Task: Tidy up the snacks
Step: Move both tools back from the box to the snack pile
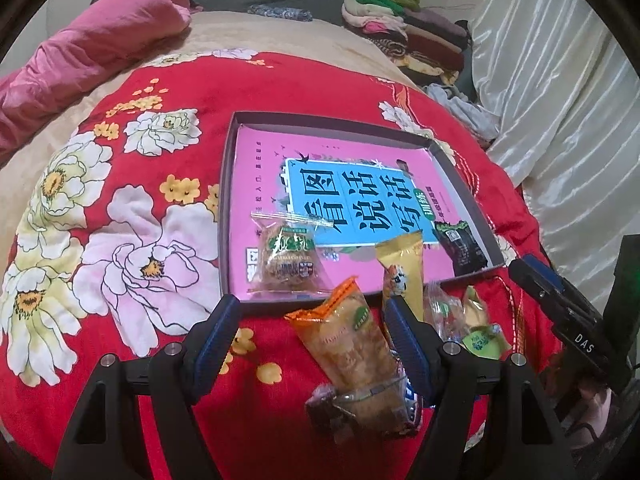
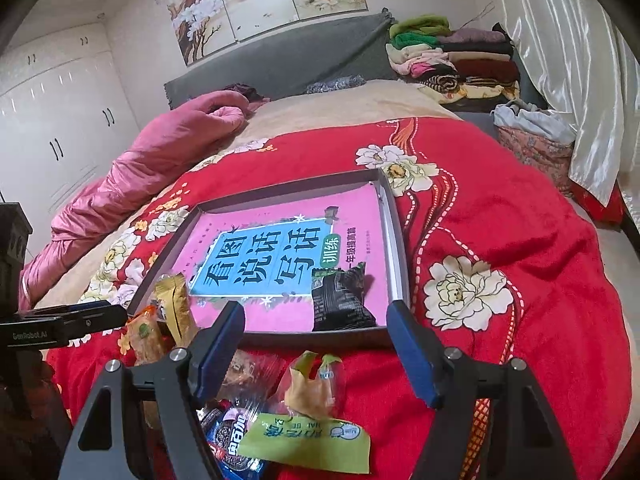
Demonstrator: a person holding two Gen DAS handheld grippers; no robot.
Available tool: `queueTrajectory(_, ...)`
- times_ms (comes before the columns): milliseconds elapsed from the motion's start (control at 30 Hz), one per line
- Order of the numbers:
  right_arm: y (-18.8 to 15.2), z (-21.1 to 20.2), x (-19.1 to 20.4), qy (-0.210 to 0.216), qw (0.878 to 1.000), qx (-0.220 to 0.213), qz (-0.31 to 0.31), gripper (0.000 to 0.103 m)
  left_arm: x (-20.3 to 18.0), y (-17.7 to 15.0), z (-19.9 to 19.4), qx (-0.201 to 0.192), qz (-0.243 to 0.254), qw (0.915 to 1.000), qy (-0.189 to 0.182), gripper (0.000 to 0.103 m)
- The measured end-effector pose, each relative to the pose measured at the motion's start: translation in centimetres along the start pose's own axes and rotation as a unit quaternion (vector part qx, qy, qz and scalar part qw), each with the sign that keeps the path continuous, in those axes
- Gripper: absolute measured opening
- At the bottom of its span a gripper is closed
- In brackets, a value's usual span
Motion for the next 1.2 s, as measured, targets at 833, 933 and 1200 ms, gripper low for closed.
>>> queueTrajectory(833, -1.1, -0.9, 4.6, 0.013, 0.995, 0.015, -0.094, 0.073, 0.1, -2.8, 0.3, 0.042, -0.001, 0.9990, -0.014, 0.076)
queueTrajectory(933, -1.3, -0.8, 5.3, 0.016, 0.994, 0.019, -0.109, 0.073, 0.2, -3.2, 0.6, 0.048, -0.004, 0.9987, -0.017, 0.076)
queueTrajectory(1200, -2.8, 0.2, 7.8, 0.023, 0.984, 0.042, -0.172, 0.073, 0.0, -3.7, 1.2, 0.058, -0.004, 0.9980, -0.024, 0.076)
Point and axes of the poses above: each gripper's, at about its wrist camera, not at the fingertips, and z roughly the way its jaws point, x to its left, y to its top, the point moved 10 cm from there along z, roughly the way its jaws point, and after that the axes turned 12 degrees about -z, right-handed, at the moved point
